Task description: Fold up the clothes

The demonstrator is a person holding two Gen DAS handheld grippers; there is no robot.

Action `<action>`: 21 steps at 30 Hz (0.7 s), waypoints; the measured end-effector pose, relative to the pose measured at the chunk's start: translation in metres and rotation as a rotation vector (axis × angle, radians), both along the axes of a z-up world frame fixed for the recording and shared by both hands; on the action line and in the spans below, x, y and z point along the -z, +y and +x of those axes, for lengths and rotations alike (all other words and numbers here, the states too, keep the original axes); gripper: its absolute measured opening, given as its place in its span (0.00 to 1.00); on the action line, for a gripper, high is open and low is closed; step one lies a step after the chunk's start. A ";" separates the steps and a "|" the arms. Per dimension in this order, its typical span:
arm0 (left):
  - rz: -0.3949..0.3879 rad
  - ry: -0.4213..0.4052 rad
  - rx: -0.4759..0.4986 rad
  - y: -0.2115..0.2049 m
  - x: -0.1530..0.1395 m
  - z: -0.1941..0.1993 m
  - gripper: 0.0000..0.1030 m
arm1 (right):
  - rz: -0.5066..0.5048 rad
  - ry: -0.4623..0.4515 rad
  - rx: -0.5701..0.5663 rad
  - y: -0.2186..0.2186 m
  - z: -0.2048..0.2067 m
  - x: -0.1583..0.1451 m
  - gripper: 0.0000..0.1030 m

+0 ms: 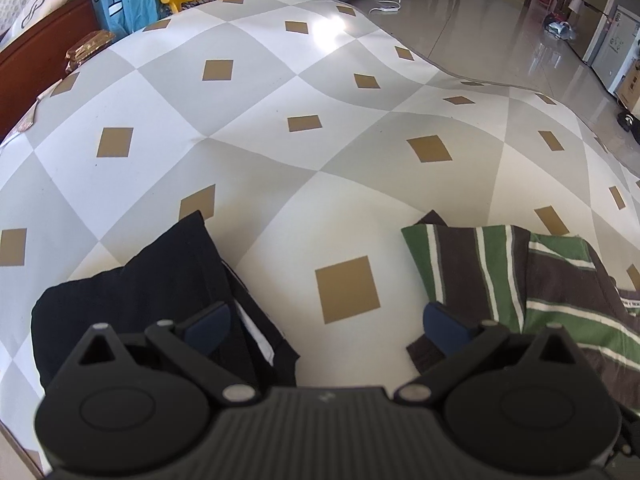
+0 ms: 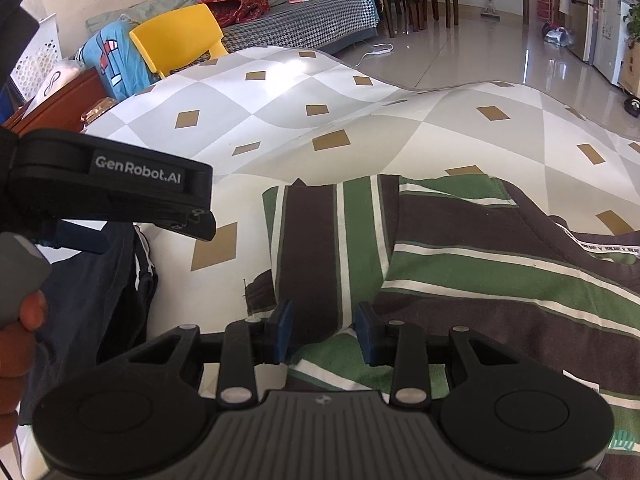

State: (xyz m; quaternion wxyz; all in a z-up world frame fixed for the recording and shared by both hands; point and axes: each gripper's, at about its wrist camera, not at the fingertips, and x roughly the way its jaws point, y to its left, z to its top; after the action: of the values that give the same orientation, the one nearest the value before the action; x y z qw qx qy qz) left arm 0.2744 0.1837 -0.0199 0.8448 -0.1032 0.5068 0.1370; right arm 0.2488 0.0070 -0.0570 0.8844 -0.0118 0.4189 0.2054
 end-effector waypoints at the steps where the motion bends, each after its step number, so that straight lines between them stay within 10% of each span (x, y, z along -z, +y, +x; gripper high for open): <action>1: -0.006 0.001 -0.011 0.003 0.000 0.001 1.00 | 0.000 -0.003 -0.006 0.004 0.002 0.002 0.33; 15: -0.053 0.025 -0.054 0.017 0.003 0.002 1.00 | -0.122 -0.098 -0.048 0.042 0.007 0.022 0.33; 21: -0.044 0.021 -0.066 0.019 0.002 0.003 1.00 | -0.043 -0.099 -0.004 0.033 0.007 0.017 0.09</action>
State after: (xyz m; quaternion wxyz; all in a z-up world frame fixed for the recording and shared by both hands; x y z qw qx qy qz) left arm 0.2776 0.2031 -0.0221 0.8320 -0.1370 0.5149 0.1549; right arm 0.2560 0.0404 -0.0736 0.9032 -0.0418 0.3791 0.1970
